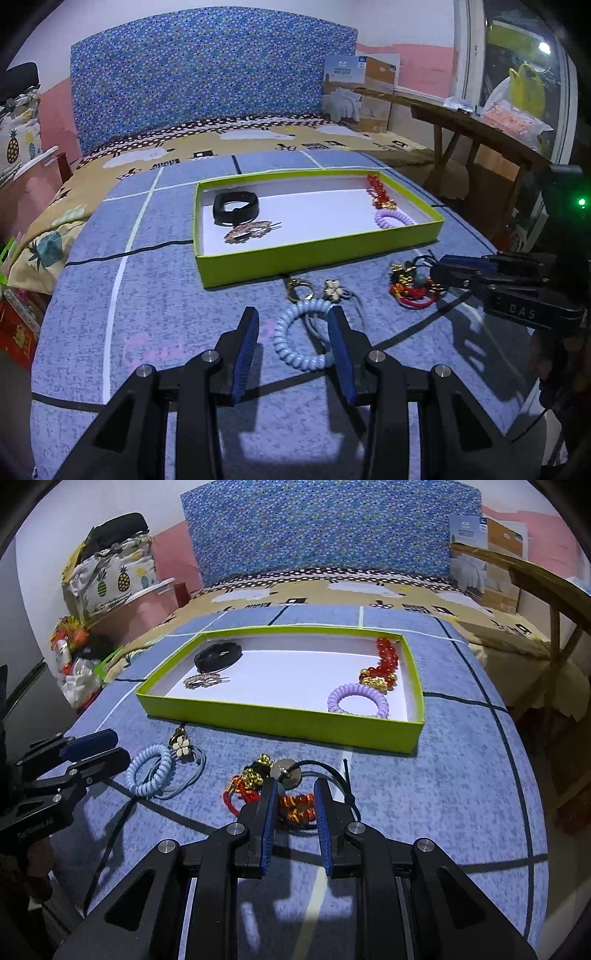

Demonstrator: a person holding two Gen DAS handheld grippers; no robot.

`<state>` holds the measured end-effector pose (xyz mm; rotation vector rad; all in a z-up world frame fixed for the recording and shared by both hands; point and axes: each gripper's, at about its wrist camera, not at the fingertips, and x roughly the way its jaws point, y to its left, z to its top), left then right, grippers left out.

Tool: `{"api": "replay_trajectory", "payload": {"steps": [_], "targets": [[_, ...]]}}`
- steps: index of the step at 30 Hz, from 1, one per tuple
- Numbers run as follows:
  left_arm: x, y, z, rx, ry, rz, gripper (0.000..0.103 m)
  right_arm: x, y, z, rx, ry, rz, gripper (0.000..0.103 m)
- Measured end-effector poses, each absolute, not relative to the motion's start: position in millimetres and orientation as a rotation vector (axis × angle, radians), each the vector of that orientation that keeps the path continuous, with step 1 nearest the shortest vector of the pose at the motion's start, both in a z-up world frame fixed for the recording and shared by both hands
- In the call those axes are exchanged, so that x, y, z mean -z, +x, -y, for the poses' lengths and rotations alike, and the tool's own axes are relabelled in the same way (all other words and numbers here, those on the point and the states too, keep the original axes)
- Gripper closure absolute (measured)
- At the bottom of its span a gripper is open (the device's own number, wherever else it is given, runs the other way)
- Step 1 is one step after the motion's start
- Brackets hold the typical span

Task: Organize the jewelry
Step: 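Grasp the light blue coil hair tie with the left gripper while the right gripper grasps the red tassel charm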

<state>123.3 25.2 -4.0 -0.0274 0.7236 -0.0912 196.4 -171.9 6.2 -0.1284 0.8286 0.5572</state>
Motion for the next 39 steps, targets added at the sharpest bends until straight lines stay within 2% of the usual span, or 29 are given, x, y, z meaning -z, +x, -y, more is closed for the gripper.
{"api": "replay_trajectory", "payload": {"steps": [7,8,10,11,24,30,32,33,39], "targets": [[15.8,133.1,-26.6,0.078,-0.020,-0.783,0.063,-2.6,196.0,172.7,-0.575,-0.159,-0.829,0.082],[17.6,134.2,-26.3,0.078,-0.018,-0.791,0.063,-1.3,197.3,173.8,-0.576,-0.163,-0.835,0.081],[20.9,136.4,-25.6,0.075,-0.017,-0.809,0.063,0.6,199.2,174.6,-0.577,-0.175,-0.843,0.071],[22.3,137.5,-25.2,0.077,-0.018,-0.818,0.063,1.2,199.4,175.0,-0.581,-0.181,-0.846,0.070],[24.9,143.1,-16.9,0.068,0.036,-0.848,0.062,8.9,208.3,172.5,-0.651,-0.183,-0.891,0.069],[24.9,142.5,-19.0,0.072,0.030,-0.848,0.063,7.6,208.6,175.0,-0.643,-0.167,-0.891,0.084],[24.8,142.1,-19.1,0.072,0.032,-0.847,0.066,6.2,207.8,176.7,-0.639,-0.157,-0.885,0.095],[24.5,141.6,-19.5,0.072,0.032,-0.845,0.073,5.3,207.2,177.9,-0.639,-0.149,-0.884,0.096],[23.4,140.9,-24.7,0.059,0.014,-0.839,0.092,1.4,201.5,180.0,-0.634,-0.139,-0.862,0.096]]}}
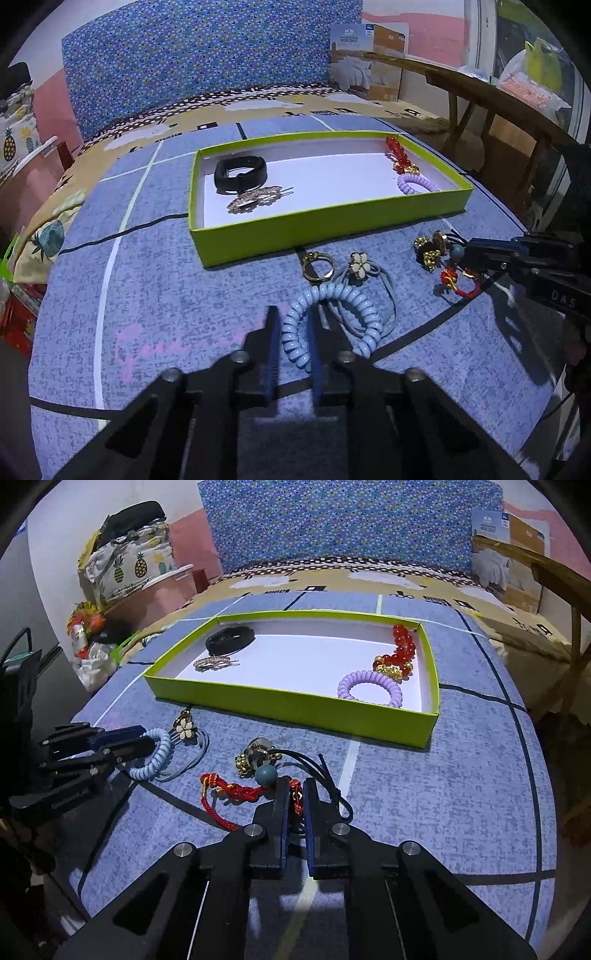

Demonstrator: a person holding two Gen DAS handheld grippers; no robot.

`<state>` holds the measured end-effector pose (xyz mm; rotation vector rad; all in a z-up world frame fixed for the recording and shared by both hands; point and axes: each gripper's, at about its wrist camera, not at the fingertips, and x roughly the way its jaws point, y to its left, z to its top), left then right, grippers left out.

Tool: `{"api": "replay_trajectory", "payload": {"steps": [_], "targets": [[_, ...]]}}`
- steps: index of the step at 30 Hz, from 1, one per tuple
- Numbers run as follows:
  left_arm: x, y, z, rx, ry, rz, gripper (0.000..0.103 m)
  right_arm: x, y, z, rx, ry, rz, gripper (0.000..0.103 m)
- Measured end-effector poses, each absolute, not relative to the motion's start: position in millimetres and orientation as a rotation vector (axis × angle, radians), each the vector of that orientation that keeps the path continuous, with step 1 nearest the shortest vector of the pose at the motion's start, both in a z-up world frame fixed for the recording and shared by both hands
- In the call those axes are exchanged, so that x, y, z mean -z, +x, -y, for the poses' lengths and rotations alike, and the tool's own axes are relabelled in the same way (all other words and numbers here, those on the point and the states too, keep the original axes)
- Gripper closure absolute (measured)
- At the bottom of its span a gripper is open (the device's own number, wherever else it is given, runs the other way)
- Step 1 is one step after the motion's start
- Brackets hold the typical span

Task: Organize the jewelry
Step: 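Grasp the light blue coil hair tie with the left gripper while the right gripper grasps the red tassel charm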

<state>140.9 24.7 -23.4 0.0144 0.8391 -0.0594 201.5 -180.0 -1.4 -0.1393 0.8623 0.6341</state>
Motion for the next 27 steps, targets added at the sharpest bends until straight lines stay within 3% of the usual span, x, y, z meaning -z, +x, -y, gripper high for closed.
{"api": "replay_trajectory", "payload": {"steps": [5,6,15,17,19,27], "targets": [[23.0,139.8,-26.9,0.067,0.004,-0.836,0.093,-9.0,196.3,183.2,-0.645,-0.108,-0.822,0.097],[22.8,139.5,-27.1,0.069,0.003,-0.835,0.093,-11.3,195.5,184.3,-0.647,-0.099,-0.814,0.103],[22.4,137.0,-25.7,0.074,-0.005,-0.831,0.094,-16.3,193.5,191.8,-0.654,-0.062,-0.809,0.103],[22.5,136.6,-25.4,0.074,-0.008,-0.831,0.094,-14.7,192.4,192.4,-0.632,-0.076,-0.811,0.097],[22.6,135.2,-24.8,0.075,-0.009,-0.831,0.094,-12.0,195.4,194.3,-0.602,-0.086,-0.818,0.084],[22.3,135.1,-24.4,0.078,-0.006,-0.831,0.094,7.8,220.3,191.9,-0.567,-0.118,-0.897,0.083]]}}
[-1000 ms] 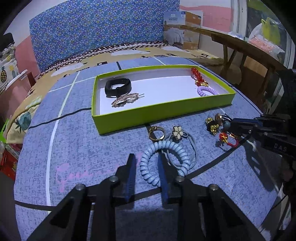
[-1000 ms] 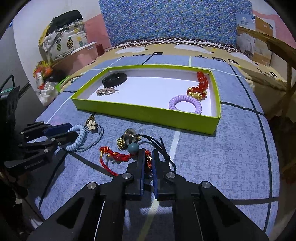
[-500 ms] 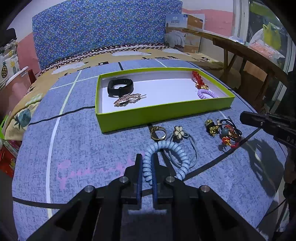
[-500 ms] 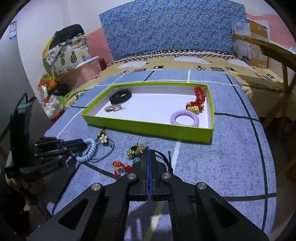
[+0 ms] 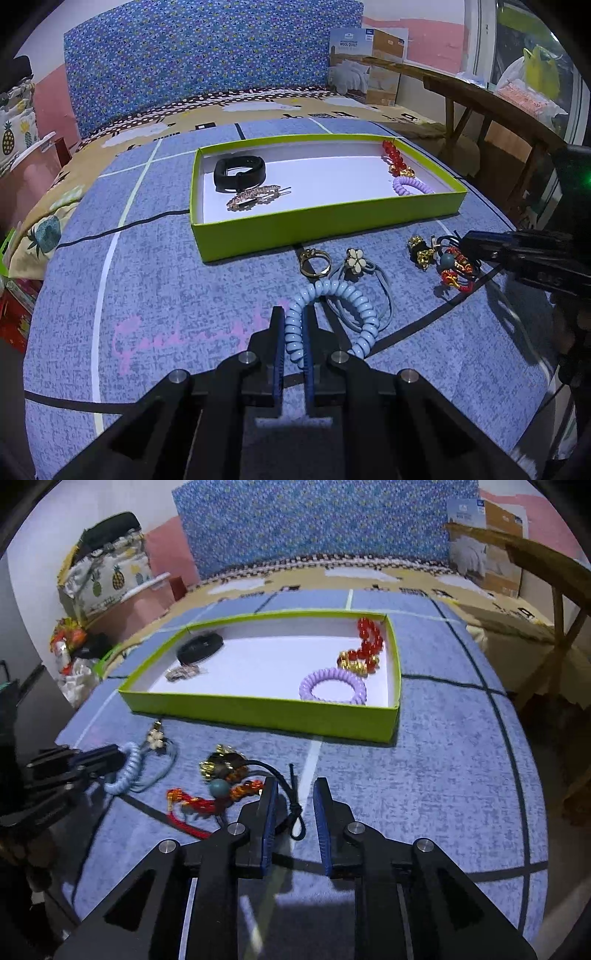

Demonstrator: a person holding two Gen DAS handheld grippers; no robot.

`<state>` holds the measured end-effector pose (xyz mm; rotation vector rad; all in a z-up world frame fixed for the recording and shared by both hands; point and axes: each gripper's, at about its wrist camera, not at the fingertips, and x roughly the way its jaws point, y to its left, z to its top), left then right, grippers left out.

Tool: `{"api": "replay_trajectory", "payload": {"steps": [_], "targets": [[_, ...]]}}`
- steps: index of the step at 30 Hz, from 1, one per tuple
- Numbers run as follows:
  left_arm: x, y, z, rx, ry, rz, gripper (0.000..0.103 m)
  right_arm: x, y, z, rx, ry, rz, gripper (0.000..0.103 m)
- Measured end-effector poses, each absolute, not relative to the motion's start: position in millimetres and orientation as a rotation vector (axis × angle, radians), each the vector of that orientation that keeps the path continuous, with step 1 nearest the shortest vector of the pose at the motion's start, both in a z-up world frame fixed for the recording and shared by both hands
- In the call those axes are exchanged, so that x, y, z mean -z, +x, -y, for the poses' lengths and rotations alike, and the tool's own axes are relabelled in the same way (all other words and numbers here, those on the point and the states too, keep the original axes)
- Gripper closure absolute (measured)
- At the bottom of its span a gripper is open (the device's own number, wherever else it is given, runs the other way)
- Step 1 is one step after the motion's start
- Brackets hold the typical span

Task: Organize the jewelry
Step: 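Grasp the light blue coil hair tie with the left gripper while the right gripper grasps the red tassel charm, then carry the blue coil and the beaded charm into the tray and open both grippers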

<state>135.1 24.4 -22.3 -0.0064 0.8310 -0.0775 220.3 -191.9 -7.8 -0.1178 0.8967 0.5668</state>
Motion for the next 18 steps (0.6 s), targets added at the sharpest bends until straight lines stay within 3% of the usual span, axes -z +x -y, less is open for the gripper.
{"api": "replay_trajectory", "payload": {"steps": [3,4,18], "targets": [[22.4,135.4,-23.6,0.078,0.000,-0.831,0.094,8.0,218.8,188.0,-0.569,-0.152,-0.893,0.086],[22.4,135.5,-22.8,0.078,0.003,-0.830,0.094,8.5,218.4,187.9,-0.565,-0.157,-0.894,0.099],[10.2,123.1,-26.2,0.102,-0.030,-0.777,0.094,-24.8,196.0,203.5,-0.555,-0.093,-0.798,0.099]]}}
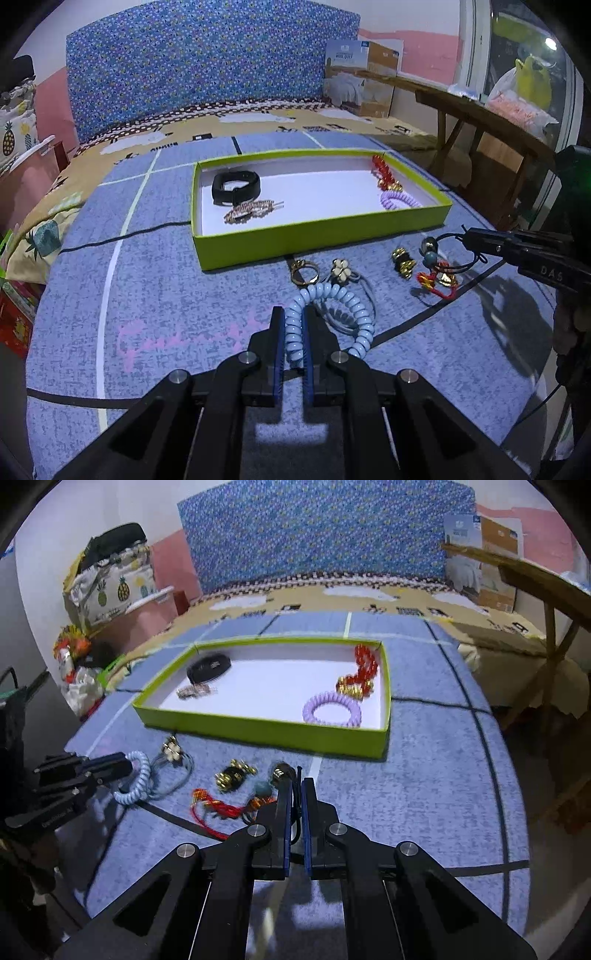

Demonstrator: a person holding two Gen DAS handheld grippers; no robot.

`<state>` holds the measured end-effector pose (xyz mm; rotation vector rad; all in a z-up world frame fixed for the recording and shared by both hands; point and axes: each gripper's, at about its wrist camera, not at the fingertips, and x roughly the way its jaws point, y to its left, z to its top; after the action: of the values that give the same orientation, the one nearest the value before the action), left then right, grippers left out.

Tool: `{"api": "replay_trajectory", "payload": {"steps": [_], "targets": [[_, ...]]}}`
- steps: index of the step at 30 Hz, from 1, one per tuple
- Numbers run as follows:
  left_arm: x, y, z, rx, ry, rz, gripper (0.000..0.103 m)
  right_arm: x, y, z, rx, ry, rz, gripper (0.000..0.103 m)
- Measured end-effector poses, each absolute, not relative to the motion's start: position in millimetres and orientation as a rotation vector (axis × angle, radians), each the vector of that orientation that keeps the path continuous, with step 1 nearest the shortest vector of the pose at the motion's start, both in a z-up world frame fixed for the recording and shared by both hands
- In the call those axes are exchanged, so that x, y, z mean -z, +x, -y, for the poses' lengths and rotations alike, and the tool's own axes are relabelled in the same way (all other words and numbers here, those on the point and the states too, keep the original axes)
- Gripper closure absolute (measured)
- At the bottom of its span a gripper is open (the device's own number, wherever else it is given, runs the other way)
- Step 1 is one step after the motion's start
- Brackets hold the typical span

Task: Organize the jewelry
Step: 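Carry the blue coil and the beaded charm into the tray and open both grippers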

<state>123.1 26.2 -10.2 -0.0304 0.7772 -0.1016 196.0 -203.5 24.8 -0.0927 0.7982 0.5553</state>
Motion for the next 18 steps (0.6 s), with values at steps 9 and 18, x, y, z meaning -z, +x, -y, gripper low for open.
{"api": "replay_trajectory", "payload": {"steps": [9,18], "targets": [[-9.5,112.2,-29.3,0.103,-0.043,-0.728,0.094,-50.5,185.0,200.7,-0.575,-0.070,-0.732,0.099],[-26.8,116.5,-30.3,0.112,-0.044,-0.694,0.094,-65.3,189.1,193.9,-0.595,-0.068,-0.696,0.099]]}}
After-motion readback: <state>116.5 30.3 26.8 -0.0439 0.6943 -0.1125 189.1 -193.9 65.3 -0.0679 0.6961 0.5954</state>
